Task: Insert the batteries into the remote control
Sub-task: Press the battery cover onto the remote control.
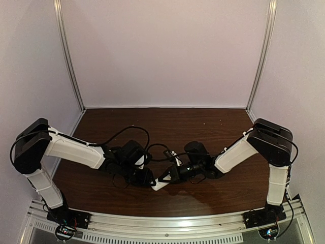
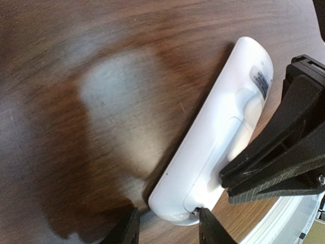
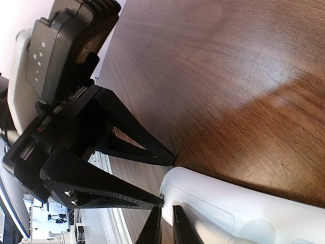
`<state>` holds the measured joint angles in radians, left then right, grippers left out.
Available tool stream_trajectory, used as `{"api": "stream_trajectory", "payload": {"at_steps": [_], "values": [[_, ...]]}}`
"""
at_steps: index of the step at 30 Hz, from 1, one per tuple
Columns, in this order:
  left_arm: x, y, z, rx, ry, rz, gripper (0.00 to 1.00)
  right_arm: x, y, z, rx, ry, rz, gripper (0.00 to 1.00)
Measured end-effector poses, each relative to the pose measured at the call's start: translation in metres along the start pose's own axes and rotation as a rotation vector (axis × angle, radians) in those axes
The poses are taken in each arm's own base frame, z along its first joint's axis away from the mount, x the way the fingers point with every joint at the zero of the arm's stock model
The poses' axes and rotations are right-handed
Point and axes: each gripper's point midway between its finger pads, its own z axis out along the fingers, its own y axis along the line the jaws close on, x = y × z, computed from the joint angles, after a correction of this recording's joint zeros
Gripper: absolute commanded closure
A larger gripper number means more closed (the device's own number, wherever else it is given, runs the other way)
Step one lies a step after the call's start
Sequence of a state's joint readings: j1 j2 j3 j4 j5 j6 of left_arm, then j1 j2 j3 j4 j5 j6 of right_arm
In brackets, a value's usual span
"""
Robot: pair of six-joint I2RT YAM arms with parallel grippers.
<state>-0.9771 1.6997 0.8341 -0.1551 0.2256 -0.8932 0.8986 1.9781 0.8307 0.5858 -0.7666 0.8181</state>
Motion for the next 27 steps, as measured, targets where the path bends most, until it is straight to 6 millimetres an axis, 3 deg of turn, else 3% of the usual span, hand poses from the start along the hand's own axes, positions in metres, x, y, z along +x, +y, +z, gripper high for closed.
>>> {"api": "stream_trajectory", "payload": {"at_steps": [10, 19, 27], "values": [[0.006, 0.005, -0.003, 0.002, -0.003, -0.029, 0.59, -0.003, -0.001, 0.0, 0.001, -0.013, -0.008, 0.9], [0.011, 0.007, -0.013, -0.002, -0.006, -0.013, 0.51, -0.003, -0.001, 0.0, 0.0, -0.014, -0.008, 0.9], [-0.001, -0.004, -0.019, 0.024, -0.038, 0.023, 0.46, -0.003, -0.001, 0.0, 0.0, -0.015, -0.008, 0.9]]}}
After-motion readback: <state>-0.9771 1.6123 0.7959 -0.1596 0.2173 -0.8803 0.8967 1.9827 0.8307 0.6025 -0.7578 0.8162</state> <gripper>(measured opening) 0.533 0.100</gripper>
